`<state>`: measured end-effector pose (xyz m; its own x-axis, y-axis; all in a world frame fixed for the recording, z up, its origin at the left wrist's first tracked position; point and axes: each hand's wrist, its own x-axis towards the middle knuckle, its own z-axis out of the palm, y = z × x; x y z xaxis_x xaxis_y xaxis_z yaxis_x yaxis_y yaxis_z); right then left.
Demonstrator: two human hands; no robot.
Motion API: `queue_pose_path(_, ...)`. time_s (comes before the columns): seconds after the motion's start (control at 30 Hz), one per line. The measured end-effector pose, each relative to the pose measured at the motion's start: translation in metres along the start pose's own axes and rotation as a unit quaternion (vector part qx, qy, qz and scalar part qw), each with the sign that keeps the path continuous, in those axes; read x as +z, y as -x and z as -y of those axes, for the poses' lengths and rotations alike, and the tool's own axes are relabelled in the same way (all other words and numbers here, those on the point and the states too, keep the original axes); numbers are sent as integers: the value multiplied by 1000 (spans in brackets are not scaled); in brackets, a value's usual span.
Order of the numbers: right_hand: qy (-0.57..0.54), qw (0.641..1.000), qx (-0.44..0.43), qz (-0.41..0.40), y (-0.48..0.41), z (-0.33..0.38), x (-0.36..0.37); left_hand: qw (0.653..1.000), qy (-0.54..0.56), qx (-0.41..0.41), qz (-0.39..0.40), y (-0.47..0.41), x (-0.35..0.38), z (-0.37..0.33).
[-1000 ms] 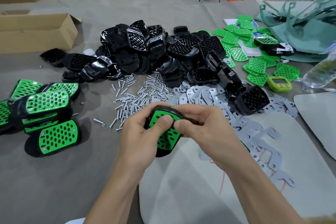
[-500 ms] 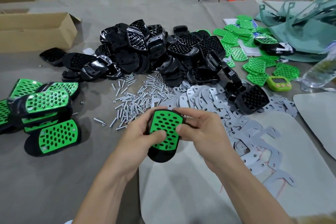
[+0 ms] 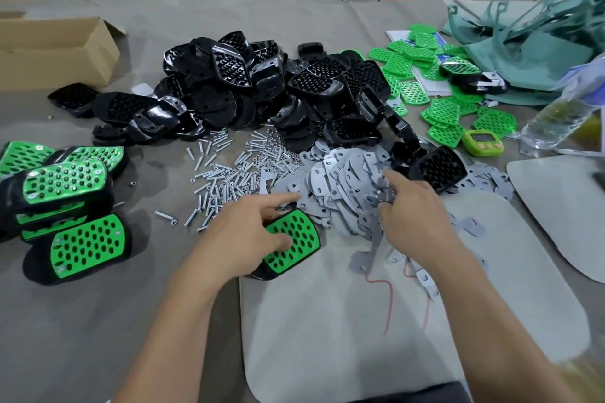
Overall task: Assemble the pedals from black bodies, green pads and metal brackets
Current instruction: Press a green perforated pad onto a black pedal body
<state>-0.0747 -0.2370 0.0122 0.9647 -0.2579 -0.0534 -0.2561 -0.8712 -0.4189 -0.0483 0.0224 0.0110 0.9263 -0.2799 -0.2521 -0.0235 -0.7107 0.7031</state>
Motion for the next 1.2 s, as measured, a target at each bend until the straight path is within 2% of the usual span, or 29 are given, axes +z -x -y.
queue_pose_path(0.07, 0, 1000, -7, -7, 0, 0, 4, 996, -5, 1, -91, 3, 6, 2)
queue_pose_path(0.17, -115, 991, 10, -65, 5, 2, 9, 965, 98, 4, -244, 16, 24, 11)
queue_pose_path(0.2, -149, 985, 20, -81, 6, 3, 11, 954, 129, -1, -272, 20, 27, 15)
queue_pose_path(0.27, -193, 976, 33, -99, 9, 5, 14, 960, 136, -5, -246, 31, 31, 22)
queue_pose_path(0.37, -260, 961, 35, -83, 10, 7, 10, 989, 39, 11, -143, 46, 33, 29)
queue_pose_path(0.5, -357, 934, 11, -20, 8, 13, 3, 990, 9, 67, -124, 41, 22, 27)
queue_pose_path(0.57, -399, 917, 5, 11, 7, 16, 3, 992, -16, 103, -74, 34, 11, 26)
queue_pose_path(0.73, -428, 903, 2, 43, 7, 20, 9, 978, -134, 158, 12, 32, 19, 19)
queue_pose_path(0.8, -439, 897, -6, 52, 9, 21, 10, 978, -120, 172, -13, 34, 25, 18)
queue_pose_path(0.9, -452, 891, -2, 42, 13, 22, 10, 980, -60, 160, -98, 38, 25, 20)
queue_pose_path(0.97, -441, 896, 9, 56, 15, 25, 10, 980, -50, 162, -106, 40, 23, 21)
queue_pose_path(1.07, -350, 934, 9, 67, 18, 31, 15, 975, -89, 200, -30, 38, 18, 25)
queue_pose_path(1.13, -252, 968, -9, 5, 18, 39, 19, 976, -107, 187, 3, 35, 13, 28)
queue_pose_path(1.2, -201, 978, -36, -46, 15, 53, 21, 978, -112, 174, -21, 34, 13, 27)
